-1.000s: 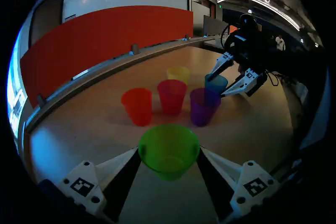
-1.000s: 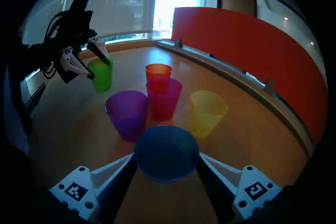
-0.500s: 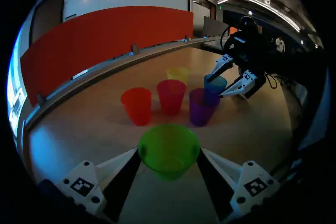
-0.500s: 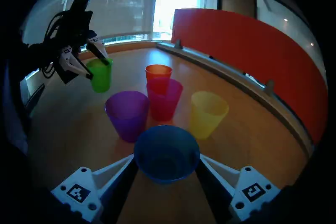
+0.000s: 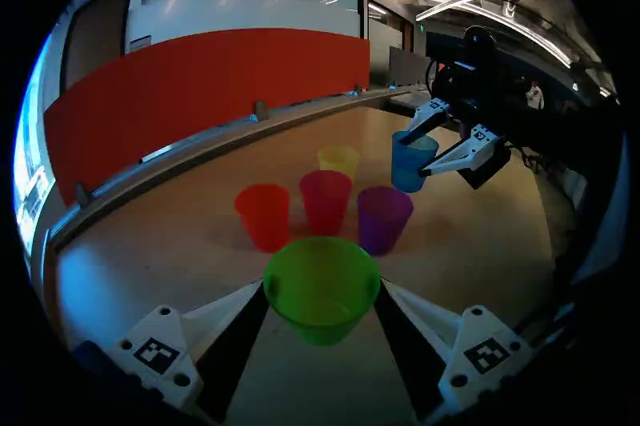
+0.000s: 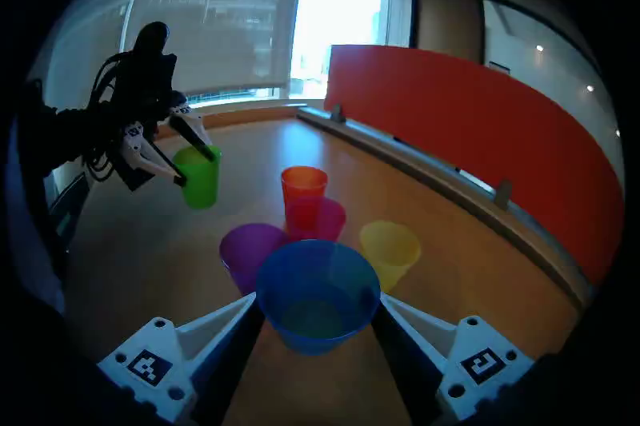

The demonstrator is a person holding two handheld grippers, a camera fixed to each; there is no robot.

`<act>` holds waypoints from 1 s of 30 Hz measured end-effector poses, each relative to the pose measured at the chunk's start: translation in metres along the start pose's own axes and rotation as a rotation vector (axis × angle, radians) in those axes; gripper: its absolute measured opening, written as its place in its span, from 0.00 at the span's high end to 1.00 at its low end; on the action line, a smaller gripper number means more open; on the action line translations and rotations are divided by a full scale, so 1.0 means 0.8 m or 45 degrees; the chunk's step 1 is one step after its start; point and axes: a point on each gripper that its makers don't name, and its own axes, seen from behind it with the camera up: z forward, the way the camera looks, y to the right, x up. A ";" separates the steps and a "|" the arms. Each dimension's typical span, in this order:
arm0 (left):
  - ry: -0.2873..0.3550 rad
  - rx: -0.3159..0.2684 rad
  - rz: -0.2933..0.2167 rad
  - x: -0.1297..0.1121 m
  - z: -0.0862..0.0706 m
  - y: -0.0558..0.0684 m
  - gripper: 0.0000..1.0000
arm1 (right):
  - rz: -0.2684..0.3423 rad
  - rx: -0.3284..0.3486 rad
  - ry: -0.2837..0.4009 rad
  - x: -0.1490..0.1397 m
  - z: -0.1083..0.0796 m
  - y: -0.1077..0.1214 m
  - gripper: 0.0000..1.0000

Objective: Pour water

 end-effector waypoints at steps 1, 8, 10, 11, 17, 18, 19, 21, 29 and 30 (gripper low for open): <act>0.011 0.003 0.001 0.003 -0.002 0.001 0.12 | -0.003 -0.001 0.012 0.007 -0.003 -0.001 0.11; 0.088 0.013 0.000 0.024 -0.014 0.009 0.12 | -0.036 -0.020 0.102 0.051 -0.020 -0.013 0.11; 0.110 0.015 0.003 0.030 -0.019 0.012 0.12 | -0.039 -0.023 0.129 0.063 -0.024 -0.018 0.11; 0.120 0.016 0.004 0.034 -0.021 0.013 0.12 | -0.040 -0.024 0.141 0.068 -0.026 -0.021 0.11; 0.175 0.011 -0.003 0.048 -0.034 0.024 0.12 | -0.022 -0.016 0.217 0.096 -0.038 -0.039 0.11; 0.185 0.012 -0.003 0.050 -0.036 0.025 0.12 | -0.021 -0.018 0.229 0.101 -0.040 -0.041 0.11; 0.193 0.014 -0.002 0.052 -0.039 0.026 0.12 | -0.020 -0.020 0.240 0.105 -0.042 -0.042 0.11; 0.214 0.017 0.000 0.057 -0.044 0.029 0.12 | -0.020 -0.024 0.263 0.113 -0.046 -0.045 0.11; 0.305 0.020 0.008 0.078 -0.061 0.042 0.12 | -0.027 -0.031 0.356 0.145 -0.060 -0.057 0.11; 0.315 0.021 0.008 0.080 -0.063 0.043 0.12 | -0.025 -0.031 0.368 0.149 -0.061 -0.058 0.11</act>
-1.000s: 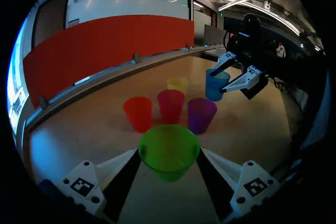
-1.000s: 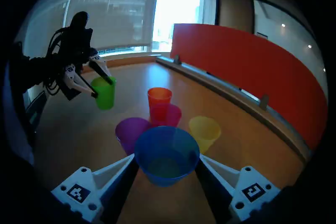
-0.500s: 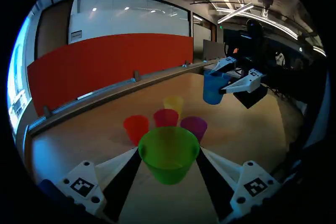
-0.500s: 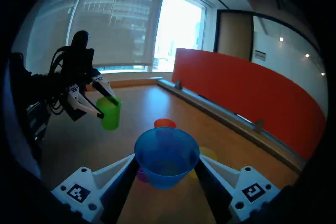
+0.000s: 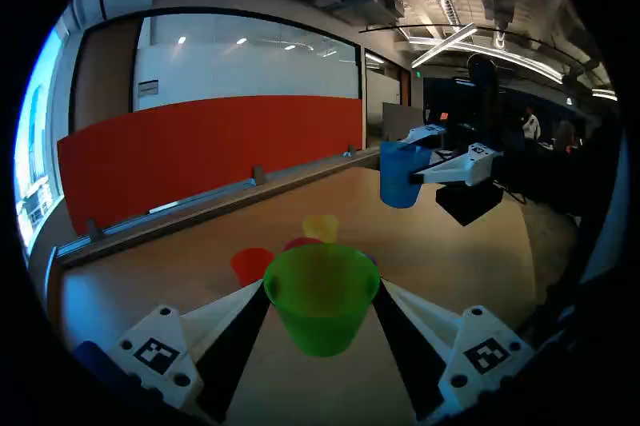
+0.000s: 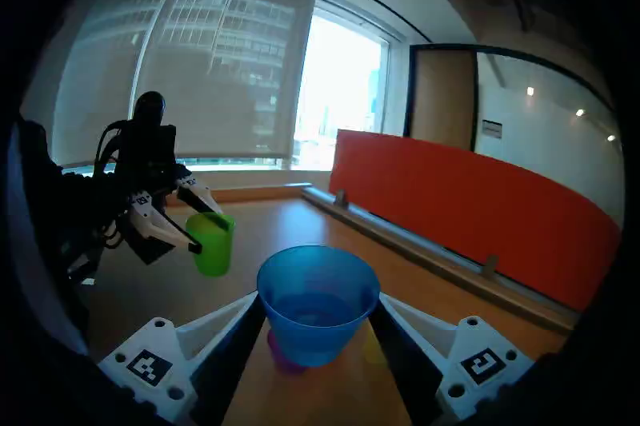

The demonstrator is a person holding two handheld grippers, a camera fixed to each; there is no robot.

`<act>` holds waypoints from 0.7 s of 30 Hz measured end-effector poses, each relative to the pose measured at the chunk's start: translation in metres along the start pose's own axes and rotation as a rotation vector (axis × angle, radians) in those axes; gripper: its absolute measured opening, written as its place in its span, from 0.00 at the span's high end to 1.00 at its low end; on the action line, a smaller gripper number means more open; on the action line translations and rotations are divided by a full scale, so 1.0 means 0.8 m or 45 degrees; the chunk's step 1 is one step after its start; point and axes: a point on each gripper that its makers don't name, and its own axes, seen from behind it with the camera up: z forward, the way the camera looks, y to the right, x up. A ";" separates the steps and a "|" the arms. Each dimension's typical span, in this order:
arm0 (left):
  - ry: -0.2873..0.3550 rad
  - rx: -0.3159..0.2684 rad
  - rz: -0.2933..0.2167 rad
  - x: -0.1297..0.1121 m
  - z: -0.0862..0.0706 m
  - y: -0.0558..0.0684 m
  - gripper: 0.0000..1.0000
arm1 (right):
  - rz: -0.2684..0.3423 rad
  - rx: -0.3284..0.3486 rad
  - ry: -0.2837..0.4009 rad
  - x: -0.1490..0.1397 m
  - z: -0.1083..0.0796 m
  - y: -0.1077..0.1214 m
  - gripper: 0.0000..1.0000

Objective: Pour water

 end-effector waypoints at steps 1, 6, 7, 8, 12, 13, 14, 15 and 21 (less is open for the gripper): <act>0.009 0.001 0.000 0.002 -0.001 0.001 0.12 | 0.002 -0.001 0.011 0.004 0.000 -0.001 0.11; 0.070 -0.004 -0.011 0.019 -0.006 0.007 0.12 | 0.010 -0.003 0.067 0.019 0.000 -0.006 0.10; 0.084 -0.007 -0.016 0.023 -0.006 0.008 0.12 | 0.012 -0.003 0.077 0.022 0.000 -0.006 0.10; 0.099 -0.009 -0.021 0.027 -0.007 0.010 0.12 | 0.014 -0.004 0.087 0.025 0.000 -0.007 0.10; 0.150 -0.025 -0.042 0.039 -0.009 0.015 0.12 | 0.028 -0.002 0.119 0.034 0.000 -0.008 0.10; 0.160 -0.028 -0.045 0.041 -0.010 0.016 0.12 | 0.032 -0.002 0.125 0.036 0.001 -0.008 0.10; 0.171 -0.031 -0.048 0.043 -0.010 0.018 0.12 | 0.036 -0.001 0.131 0.038 0.001 -0.008 0.10; 0.176 -0.033 -0.048 0.044 -0.010 0.018 0.12 | 0.038 0.000 0.136 0.040 0.001 -0.008 0.10; 0.178 -0.051 -0.040 0.047 -0.010 0.025 0.12 | 0.037 0.018 0.146 0.050 0.002 -0.013 0.10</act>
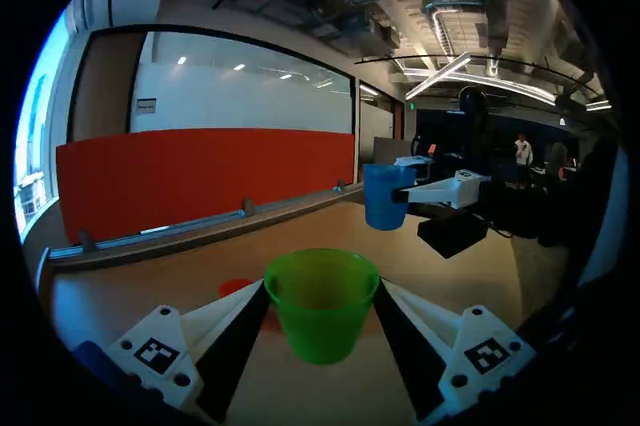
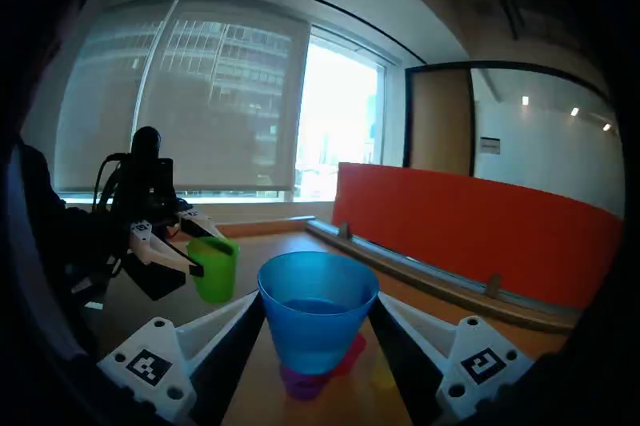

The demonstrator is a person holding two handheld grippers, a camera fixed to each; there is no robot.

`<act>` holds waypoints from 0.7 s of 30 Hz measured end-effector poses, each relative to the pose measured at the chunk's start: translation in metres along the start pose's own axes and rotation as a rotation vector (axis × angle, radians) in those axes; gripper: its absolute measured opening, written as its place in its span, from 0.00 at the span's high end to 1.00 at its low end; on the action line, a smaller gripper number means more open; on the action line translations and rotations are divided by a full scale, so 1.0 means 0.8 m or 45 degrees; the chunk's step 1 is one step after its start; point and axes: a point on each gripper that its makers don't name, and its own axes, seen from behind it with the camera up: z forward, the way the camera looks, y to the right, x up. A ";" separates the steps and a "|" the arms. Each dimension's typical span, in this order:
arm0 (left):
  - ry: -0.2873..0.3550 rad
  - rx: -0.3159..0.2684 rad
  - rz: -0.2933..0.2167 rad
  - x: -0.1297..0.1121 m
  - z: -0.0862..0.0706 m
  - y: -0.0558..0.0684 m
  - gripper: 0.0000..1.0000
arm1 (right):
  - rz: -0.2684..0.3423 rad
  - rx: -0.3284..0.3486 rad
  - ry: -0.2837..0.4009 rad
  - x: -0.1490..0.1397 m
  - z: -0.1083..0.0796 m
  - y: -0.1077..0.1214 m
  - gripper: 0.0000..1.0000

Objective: Pour water

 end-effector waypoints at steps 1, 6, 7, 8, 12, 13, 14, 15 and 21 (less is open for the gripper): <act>0.003 -0.004 0.003 0.001 0.000 0.001 0.12 | -0.002 0.003 0.000 0.001 0.000 -0.001 0.10; 0.033 -0.014 0.014 0.009 0.001 0.006 0.12 | -0.022 0.016 0.005 0.009 0.004 -0.006 0.10; 0.039 -0.016 0.013 0.010 0.001 0.007 0.12 | -0.028 0.019 0.008 0.011 0.005 -0.007 0.10; 0.045 -0.018 0.012 0.011 0.001 0.008 0.12 | -0.033 0.021 0.010 0.013 0.006 -0.007 0.10; 0.044 -0.037 0.012 0.009 0.002 0.015 0.12 | -0.063 0.032 0.025 0.023 0.010 -0.011 0.10; 0.041 -0.040 0.015 0.008 0.003 0.016 0.12 | -0.072 0.034 0.028 0.025 0.011 -0.012 0.10; 0.039 -0.043 0.017 0.007 0.003 0.018 0.12 | -0.081 0.036 0.030 0.027 0.012 -0.013 0.10; 0.035 -0.046 0.019 0.006 0.005 0.019 0.12 | -0.094 0.037 0.032 0.028 0.013 -0.014 0.10; 0.017 -0.075 0.022 -0.001 0.012 0.027 0.12 | -0.173 0.041 0.033 0.034 0.016 -0.016 0.10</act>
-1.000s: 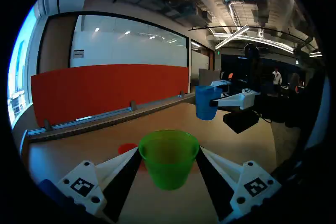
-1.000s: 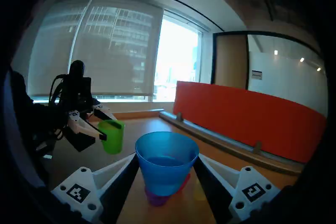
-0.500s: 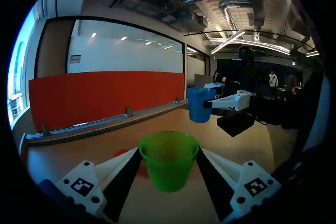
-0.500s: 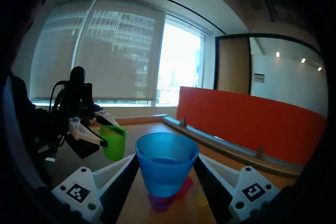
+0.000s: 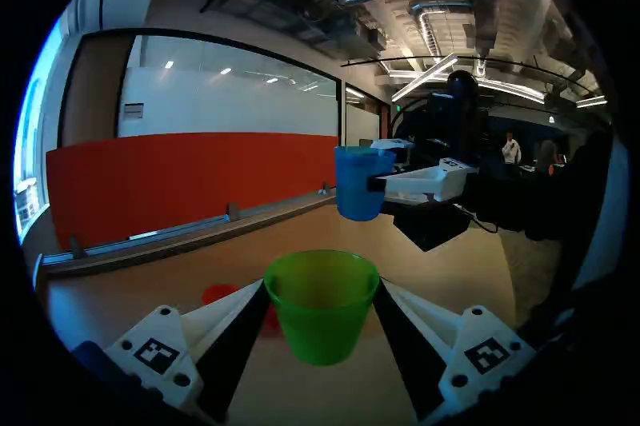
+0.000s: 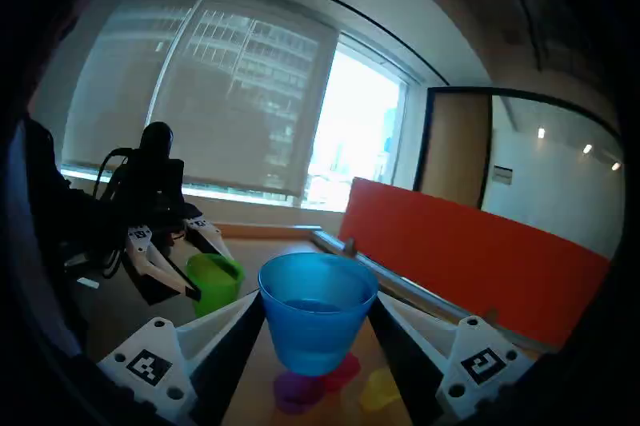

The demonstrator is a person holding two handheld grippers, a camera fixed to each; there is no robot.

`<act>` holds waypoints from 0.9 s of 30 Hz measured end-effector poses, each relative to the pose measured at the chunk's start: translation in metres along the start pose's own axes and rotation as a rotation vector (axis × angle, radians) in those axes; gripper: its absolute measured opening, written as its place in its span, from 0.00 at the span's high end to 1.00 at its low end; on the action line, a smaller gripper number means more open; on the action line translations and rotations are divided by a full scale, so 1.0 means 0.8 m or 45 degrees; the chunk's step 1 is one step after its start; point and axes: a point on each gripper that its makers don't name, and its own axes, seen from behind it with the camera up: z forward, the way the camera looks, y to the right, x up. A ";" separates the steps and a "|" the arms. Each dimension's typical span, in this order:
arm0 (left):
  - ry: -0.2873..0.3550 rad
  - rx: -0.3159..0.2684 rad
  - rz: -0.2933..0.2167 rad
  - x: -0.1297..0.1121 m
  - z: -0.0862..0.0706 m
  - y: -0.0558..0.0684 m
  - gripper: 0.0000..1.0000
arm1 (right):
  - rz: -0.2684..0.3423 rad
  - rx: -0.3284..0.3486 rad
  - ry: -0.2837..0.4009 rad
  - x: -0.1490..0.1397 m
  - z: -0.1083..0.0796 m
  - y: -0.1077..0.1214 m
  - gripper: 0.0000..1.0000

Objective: Pour water

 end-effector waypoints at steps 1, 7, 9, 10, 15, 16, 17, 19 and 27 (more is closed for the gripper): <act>-0.001 -0.004 0.001 0.000 0.001 0.001 0.12 | -0.012 0.001 0.001 0.001 0.000 -0.001 0.10; -0.006 -0.015 0.011 -0.003 0.006 0.007 0.12 | -0.076 0.014 0.019 0.013 0.002 -0.003 0.10; -0.007 -0.016 0.013 -0.005 0.007 0.008 0.12 | -0.100 0.018 0.024 0.018 0.003 -0.004 0.10; -0.007 -0.017 0.013 -0.005 0.008 0.008 0.12 | -0.113 0.019 0.026 0.019 0.003 -0.004 0.10; -0.002 -0.025 0.000 -0.007 0.012 0.011 0.12 | -0.177 0.024 0.028 0.025 0.007 -0.006 0.10; -0.001 -0.028 -0.002 -0.008 0.012 0.012 0.12 | -0.189 0.026 0.026 0.025 0.008 -0.007 0.10; 0.000 -0.032 -0.005 -0.008 0.013 0.013 0.12 | -0.200 0.027 0.024 0.026 0.009 -0.007 0.10; 0.000 -0.036 -0.007 -0.009 0.015 0.014 0.12 | -0.228 0.030 0.024 0.028 0.010 -0.008 0.10; 0.000 -0.059 -0.010 -0.011 0.022 0.021 0.12 | -0.345 0.039 0.018 0.039 0.020 -0.013 0.10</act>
